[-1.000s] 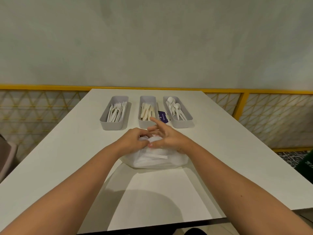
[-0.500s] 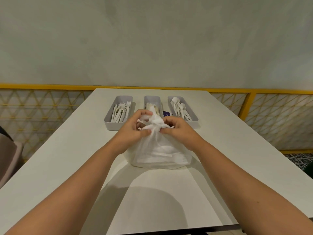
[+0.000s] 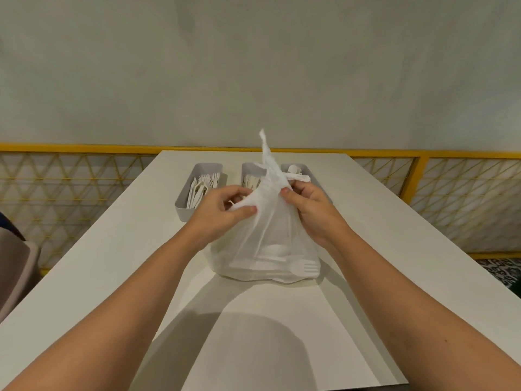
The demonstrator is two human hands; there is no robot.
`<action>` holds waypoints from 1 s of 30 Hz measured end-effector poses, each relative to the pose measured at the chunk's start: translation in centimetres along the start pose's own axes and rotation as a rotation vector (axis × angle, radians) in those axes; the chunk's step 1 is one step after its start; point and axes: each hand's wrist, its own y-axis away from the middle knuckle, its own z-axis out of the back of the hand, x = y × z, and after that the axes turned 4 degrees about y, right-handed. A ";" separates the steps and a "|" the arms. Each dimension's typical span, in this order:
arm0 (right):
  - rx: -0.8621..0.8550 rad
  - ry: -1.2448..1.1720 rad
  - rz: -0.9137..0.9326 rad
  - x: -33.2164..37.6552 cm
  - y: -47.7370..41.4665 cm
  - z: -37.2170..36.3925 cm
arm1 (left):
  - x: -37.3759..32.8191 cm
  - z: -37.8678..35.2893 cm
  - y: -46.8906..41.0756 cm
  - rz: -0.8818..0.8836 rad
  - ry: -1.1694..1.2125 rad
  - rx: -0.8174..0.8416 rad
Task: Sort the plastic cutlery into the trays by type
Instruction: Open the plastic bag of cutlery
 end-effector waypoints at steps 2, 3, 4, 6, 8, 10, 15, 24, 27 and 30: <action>0.020 0.018 0.007 0.5 0.0 -0.2 | -0.6 -0.4 0.0 -0.024 -0.009 0.035; 0.025 0.000 0.021 0.9 0.1 -0.3 | -0.9 -0.4 -0.2 -0.024 0.026 0.012; 0.029 -0.033 0.035 1.3 0.0 -0.4 | -1.3 -0.4 -0.3 -0.011 0.087 -0.014; 0.034 -0.094 0.048 2.1 0.0 -0.4 | -1.9 0.0 -0.6 0.021 0.237 -0.045; 0.023 -0.097 0.045 2.8 -0.2 -0.3 | -2.6 0.4 -0.7 0.024 0.365 -0.036; -0.006 -0.070 0.042 3.6 -0.2 -0.2 | -3.3 0.5 -0.7 0.004 0.434 -0.034; -0.021 -0.073 0.074 5.4 -0.1 0.3 | -5.0 1.6 -1.0 -0.017 0.509 -0.134; 0.022 0.829 0.115 6.1 1.0 0.4 | -5.0 2.3 -0.1 -0.093 -0.366 -0.059; -0.051 1.098 0.123 5.7 1.0 0.2 | -4.3 2.0 -0.1 -0.128 -0.570 -0.167; -0.084 1.260 0.106 5.6 1.0 0.4 | -4.4 2.0 0.2 -0.081 -0.613 -0.148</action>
